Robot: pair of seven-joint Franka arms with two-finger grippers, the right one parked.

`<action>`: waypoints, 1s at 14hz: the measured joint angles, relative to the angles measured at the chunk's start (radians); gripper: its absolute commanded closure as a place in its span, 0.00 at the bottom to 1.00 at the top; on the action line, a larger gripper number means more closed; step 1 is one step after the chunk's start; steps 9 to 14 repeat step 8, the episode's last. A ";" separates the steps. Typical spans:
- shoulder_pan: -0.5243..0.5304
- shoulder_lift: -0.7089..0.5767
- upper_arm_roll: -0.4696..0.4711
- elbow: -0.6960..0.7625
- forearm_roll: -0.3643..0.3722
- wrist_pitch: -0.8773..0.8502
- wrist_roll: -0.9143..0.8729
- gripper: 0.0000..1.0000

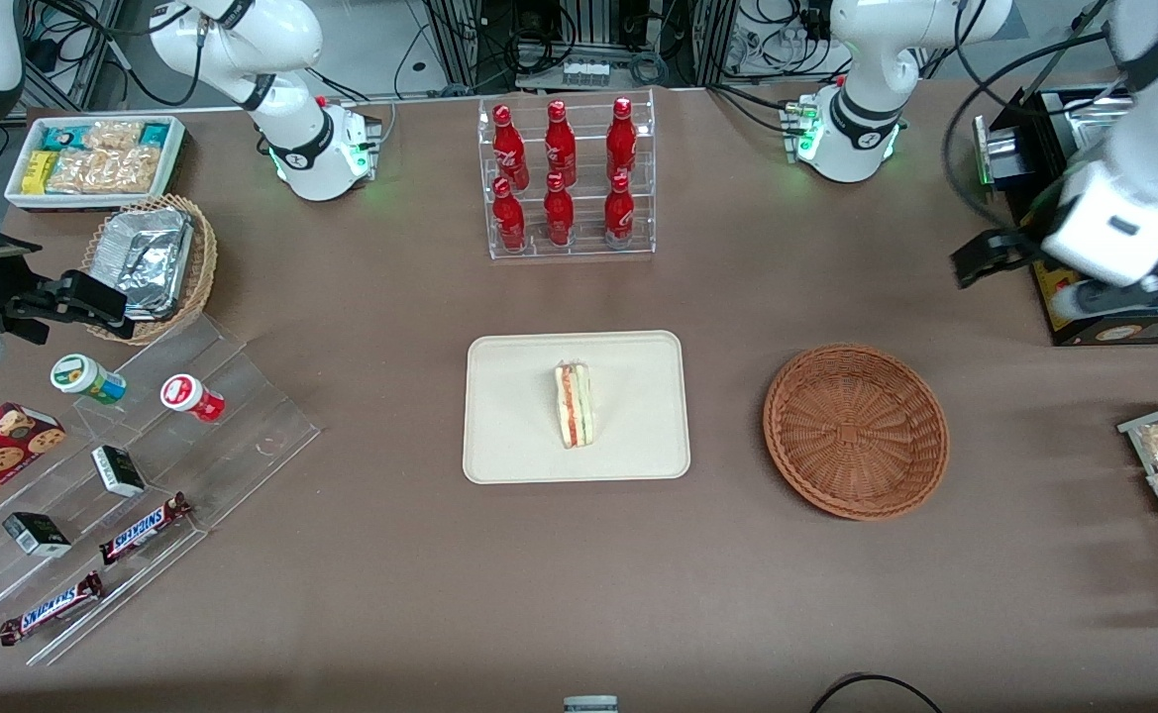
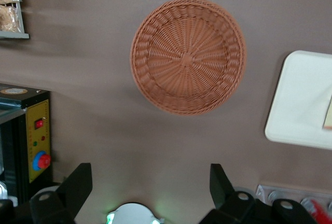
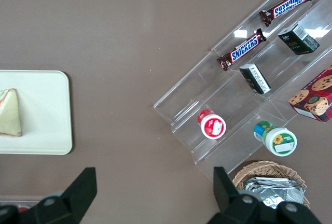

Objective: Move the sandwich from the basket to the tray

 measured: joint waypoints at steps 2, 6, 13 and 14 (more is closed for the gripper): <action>0.008 -0.045 0.046 -0.043 -0.011 0.000 0.049 0.00; 0.007 -0.094 0.051 -0.082 -0.013 0.001 0.057 0.00; 0.007 -0.097 0.051 -0.082 -0.014 0.002 0.058 0.00; 0.007 -0.097 0.051 -0.082 -0.014 0.002 0.058 0.00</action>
